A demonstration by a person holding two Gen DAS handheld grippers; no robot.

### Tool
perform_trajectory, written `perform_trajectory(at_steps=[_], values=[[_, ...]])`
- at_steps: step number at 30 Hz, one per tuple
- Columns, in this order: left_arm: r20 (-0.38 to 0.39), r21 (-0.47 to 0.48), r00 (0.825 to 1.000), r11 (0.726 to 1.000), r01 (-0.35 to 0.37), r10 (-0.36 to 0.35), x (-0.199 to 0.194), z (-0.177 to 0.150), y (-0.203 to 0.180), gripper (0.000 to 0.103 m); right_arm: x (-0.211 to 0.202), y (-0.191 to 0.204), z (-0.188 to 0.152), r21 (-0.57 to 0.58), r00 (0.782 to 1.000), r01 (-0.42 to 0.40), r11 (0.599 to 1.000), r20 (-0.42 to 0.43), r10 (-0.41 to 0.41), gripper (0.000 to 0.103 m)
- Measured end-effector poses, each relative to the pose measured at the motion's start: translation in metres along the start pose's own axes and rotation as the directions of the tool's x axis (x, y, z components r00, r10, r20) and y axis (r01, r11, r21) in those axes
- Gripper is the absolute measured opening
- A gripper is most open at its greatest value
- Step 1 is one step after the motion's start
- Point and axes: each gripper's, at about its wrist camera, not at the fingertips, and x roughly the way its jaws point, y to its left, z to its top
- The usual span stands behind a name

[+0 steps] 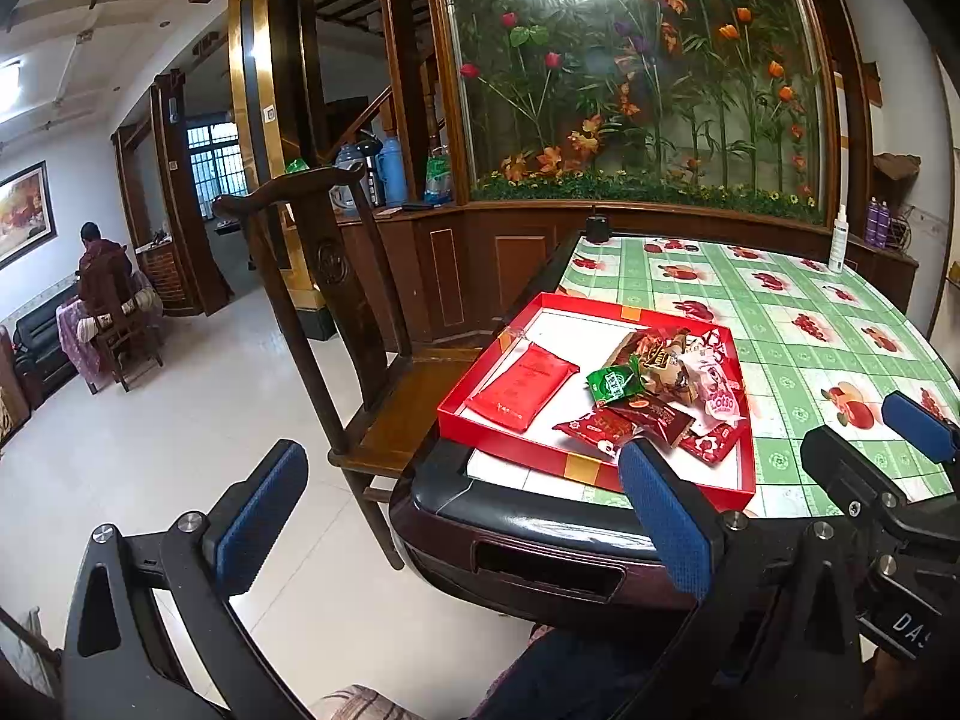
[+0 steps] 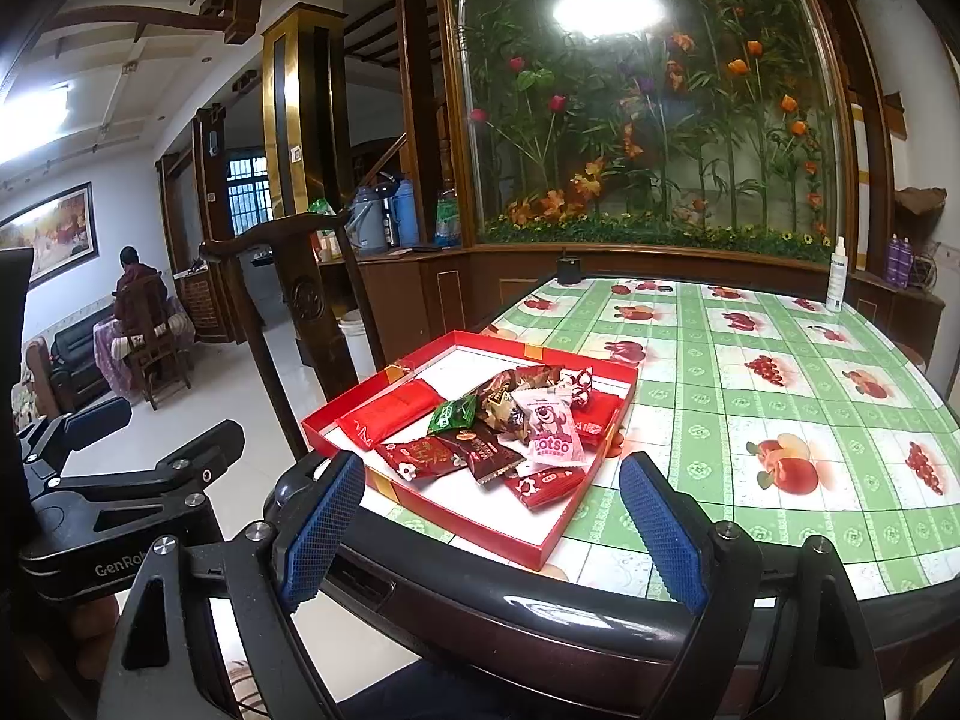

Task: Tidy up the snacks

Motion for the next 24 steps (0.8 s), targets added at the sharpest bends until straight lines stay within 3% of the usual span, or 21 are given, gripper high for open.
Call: perform_trajectory(at_steps=[24], values=[[-0.017,0.004,1.000,1.000,0.013,-0.013,0.0007,-0.0011,-0.0026,0.103,0.0010,0.0034,-0.0015,-0.011,1.000,-0.001,1.000,0.003,0.001,0.088]])
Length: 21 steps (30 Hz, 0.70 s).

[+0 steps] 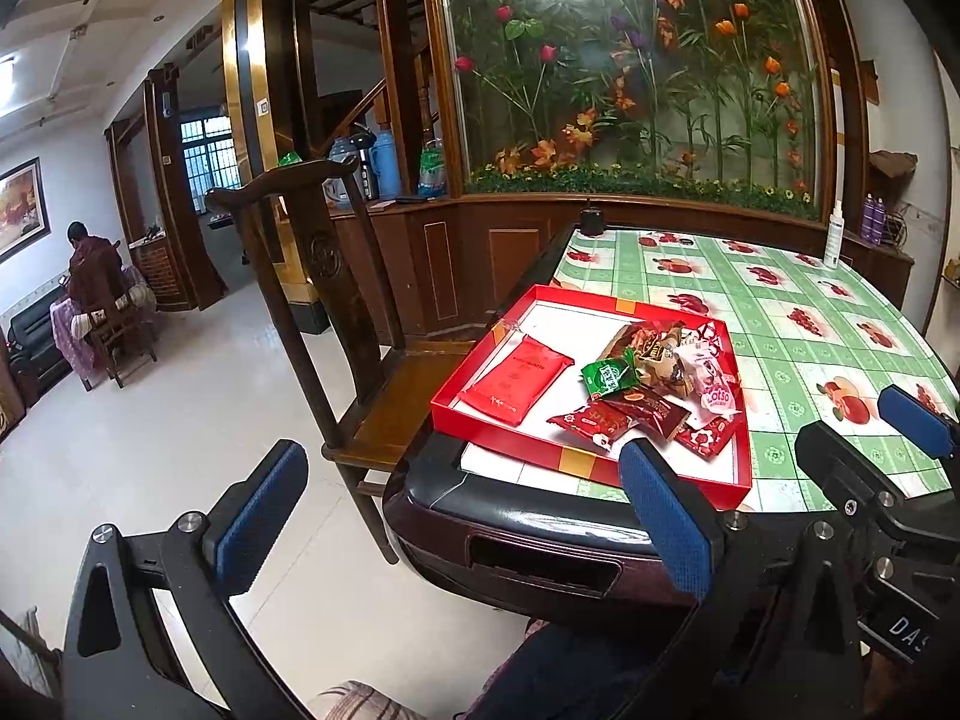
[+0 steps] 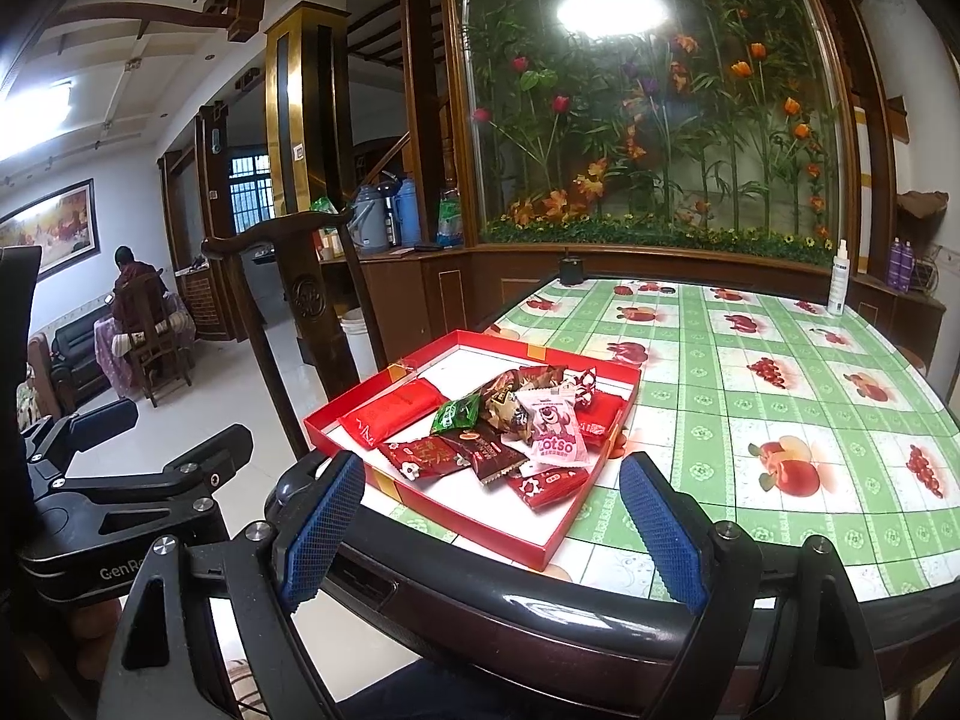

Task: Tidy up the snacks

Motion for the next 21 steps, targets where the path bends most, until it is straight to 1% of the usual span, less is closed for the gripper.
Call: perform_trajectory(at_steps=[11,21], values=[[-0.010,0.005,1.000,1.000,-0.017,0.018,0.008,0.001,0.000,0.103,0.006,-0.002,0.010,-0.004,1.000,-0.010,1.000,0.014,0.010,0.088],[-0.062,0.018,0.997,0.998,-0.054,0.055,0.031,0.005,-0.005,0.103,0.030,-0.008,0.018,-0.002,0.999,-0.034,0.999,-0.006,0.034,0.088]])
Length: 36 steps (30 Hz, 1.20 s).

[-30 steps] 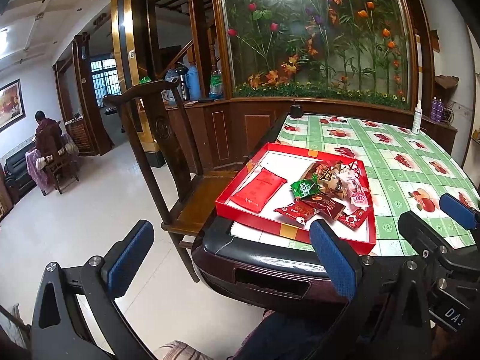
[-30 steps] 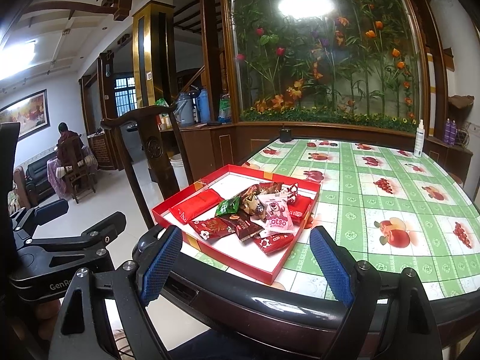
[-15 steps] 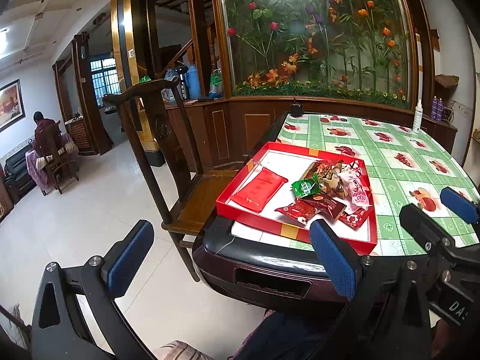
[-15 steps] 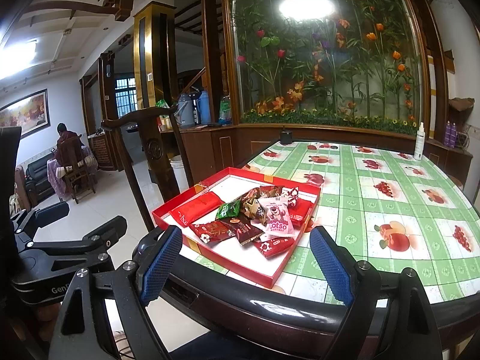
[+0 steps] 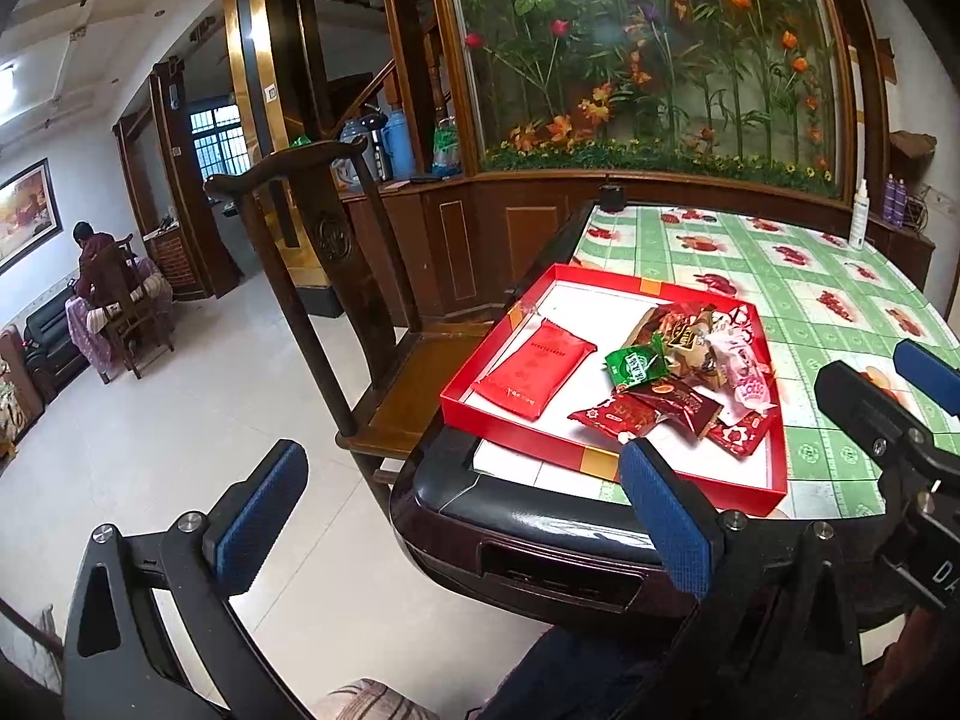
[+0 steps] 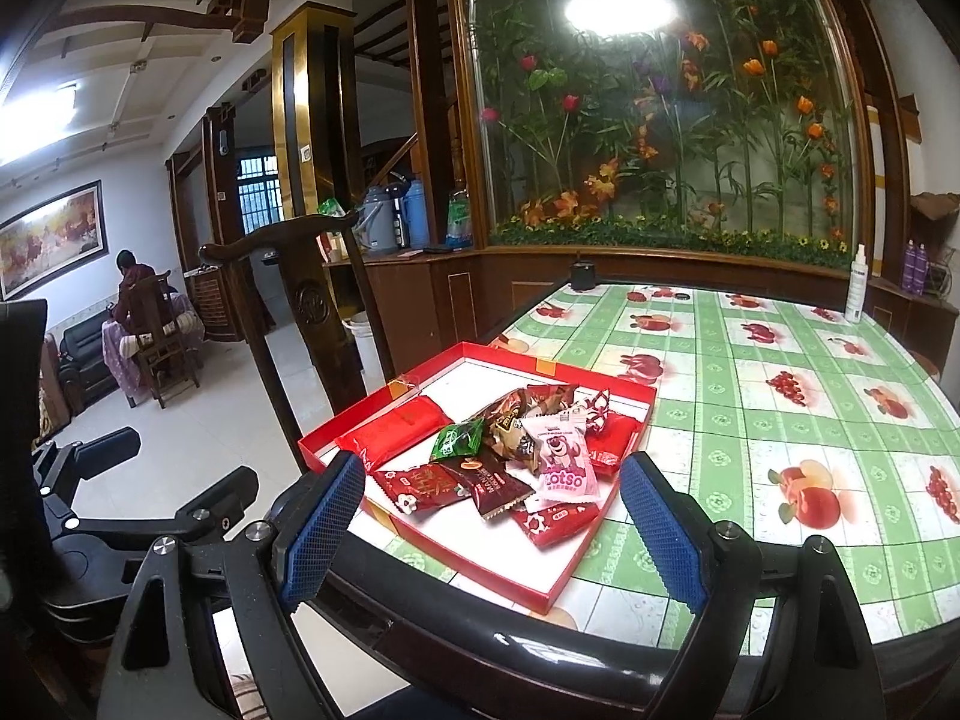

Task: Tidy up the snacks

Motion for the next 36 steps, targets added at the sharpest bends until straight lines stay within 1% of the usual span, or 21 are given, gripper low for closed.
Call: perform_trajectory(at_steps=[7,16,23,27,31,34,36], values=[[-0.030,0.018,0.999,1.000,-0.022,0.022,0.014,0.006,-0.008,0.103,0.017,-0.009,0.011,0.014,1.000,-0.015,1.000,-0.007,0.015,0.088],[-0.067,0.020,0.996,0.998,-0.062,0.063,0.035,0.018,-0.009,0.103,0.047,-0.016,0.016,0.006,0.998,-0.034,0.999,-0.044,0.034,0.088],[-0.102,0.013,0.989,0.994,-0.108,0.109,0.055,0.029,-0.006,0.103,0.074,-0.021,0.024,0.026,0.995,-0.070,0.997,-0.069,0.072,0.088],[-0.119,0.008,0.985,0.992,-0.126,0.126,0.064,0.034,-0.006,0.103,0.093,-0.023,0.025,0.036,0.990,-0.095,0.995,-0.098,0.098,0.088],[-0.135,0.006,0.982,0.991,-0.136,0.135,0.074,0.039,-0.006,0.103,0.112,-0.027,0.025,0.046,0.986,-0.106,0.993,-0.125,0.111,0.088],[-0.146,0.004,0.980,0.991,-0.136,0.135,0.082,0.041,-0.007,0.103,0.119,-0.030,0.025,0.056,0.984,-0.110,0.992,-0.138,0.117,0.088],[-0.155,0.005,0.980,0.992,-0.128,0.127,0.085,0.043,-0.010,0.103,0.122,-0.032,0.024,0.047,0.984,-0.101,0.994,-0.140,0.106,0.088]])
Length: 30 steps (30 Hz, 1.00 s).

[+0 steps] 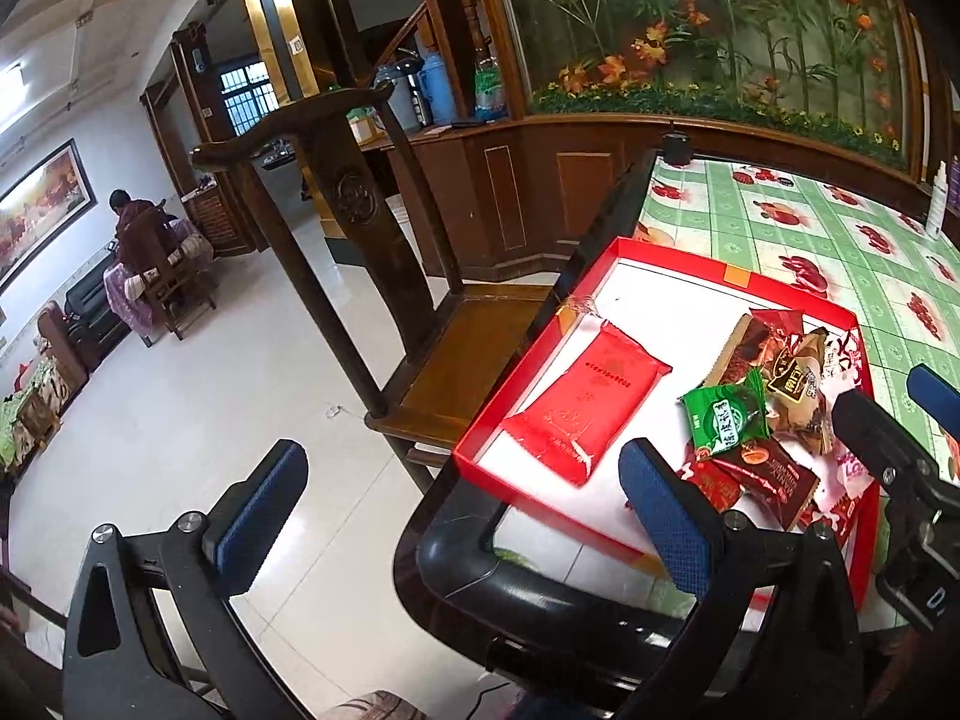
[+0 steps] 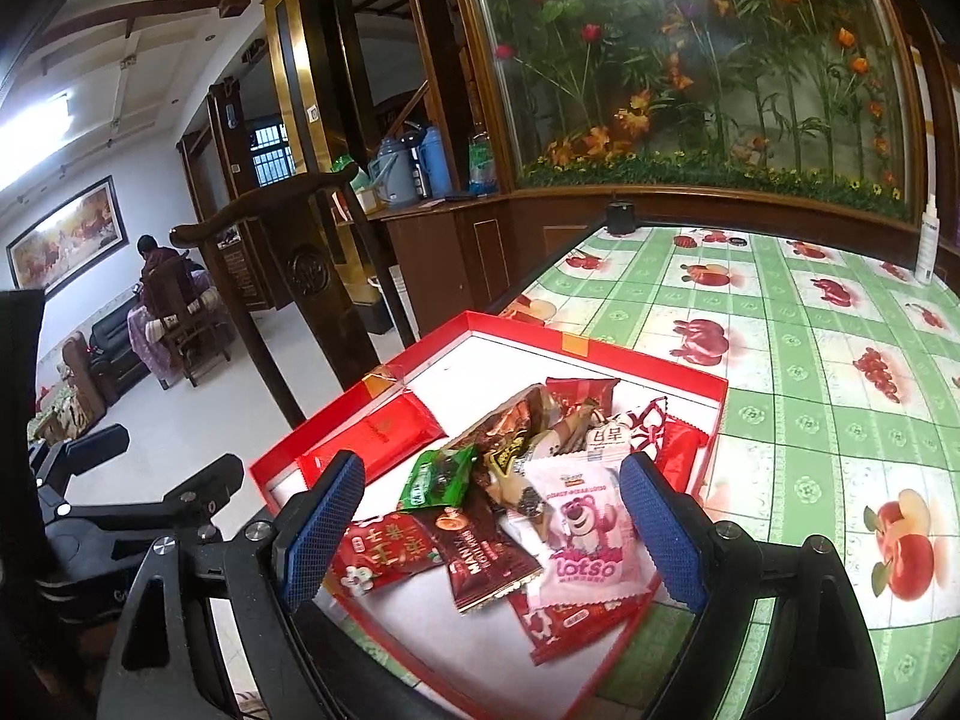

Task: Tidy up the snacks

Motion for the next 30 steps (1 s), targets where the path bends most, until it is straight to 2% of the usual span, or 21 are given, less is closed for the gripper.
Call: perform_trajectory(at_steps=[11,30], values=[[-0.007,0.008,1.000,1.000,0.026,-0.026,0.009,0.007,-0.006,0.103,-0.005,0.002,-0.001,-0.049,0.998,0.059,0.997,0.012,-0.058,0.088],[-0.049,-0.031,0.996,0.997,0.071,-0.073,0.038,-0.005,0.022,0.103,0.008,0.029,0.004,-0.110,0.992,0.122,0.986,0.009,-0.122,0.088]])
